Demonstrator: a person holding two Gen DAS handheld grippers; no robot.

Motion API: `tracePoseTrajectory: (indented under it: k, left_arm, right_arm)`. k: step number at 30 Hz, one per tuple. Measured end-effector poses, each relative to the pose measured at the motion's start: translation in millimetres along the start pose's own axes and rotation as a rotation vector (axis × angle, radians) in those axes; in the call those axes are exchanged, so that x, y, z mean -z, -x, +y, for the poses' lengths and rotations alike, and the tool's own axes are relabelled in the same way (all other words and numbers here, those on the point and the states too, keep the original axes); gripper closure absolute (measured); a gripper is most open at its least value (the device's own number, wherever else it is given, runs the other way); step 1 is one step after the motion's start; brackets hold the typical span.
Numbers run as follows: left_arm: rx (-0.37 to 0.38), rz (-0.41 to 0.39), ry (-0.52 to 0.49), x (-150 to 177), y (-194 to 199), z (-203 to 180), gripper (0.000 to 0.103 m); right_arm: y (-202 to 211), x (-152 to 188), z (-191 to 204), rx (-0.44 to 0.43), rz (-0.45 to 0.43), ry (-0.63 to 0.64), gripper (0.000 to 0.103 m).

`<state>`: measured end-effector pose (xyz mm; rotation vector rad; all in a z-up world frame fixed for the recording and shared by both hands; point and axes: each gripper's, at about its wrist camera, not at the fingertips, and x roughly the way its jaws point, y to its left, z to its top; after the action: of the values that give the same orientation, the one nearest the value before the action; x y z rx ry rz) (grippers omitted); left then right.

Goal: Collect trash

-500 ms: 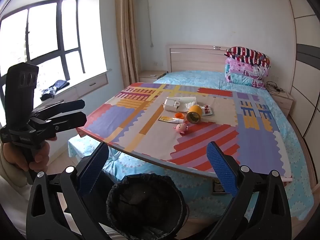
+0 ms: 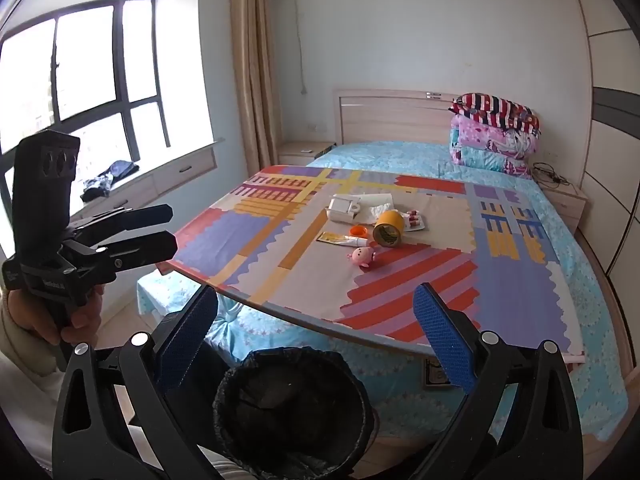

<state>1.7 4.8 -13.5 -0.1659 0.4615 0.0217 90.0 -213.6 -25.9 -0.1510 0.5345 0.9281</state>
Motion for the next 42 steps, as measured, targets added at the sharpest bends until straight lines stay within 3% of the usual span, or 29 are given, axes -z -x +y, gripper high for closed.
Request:
tracePoseTrajectory:
  k: [42]
  left_arm:
    - [0.014, 0.001, -0.016, -6.9, 4.8, -10.3, 0.007]
  right_arm:
    - [3.1, -4.0, 4.0, -0.007, -0.013, 0.017, 0.004]
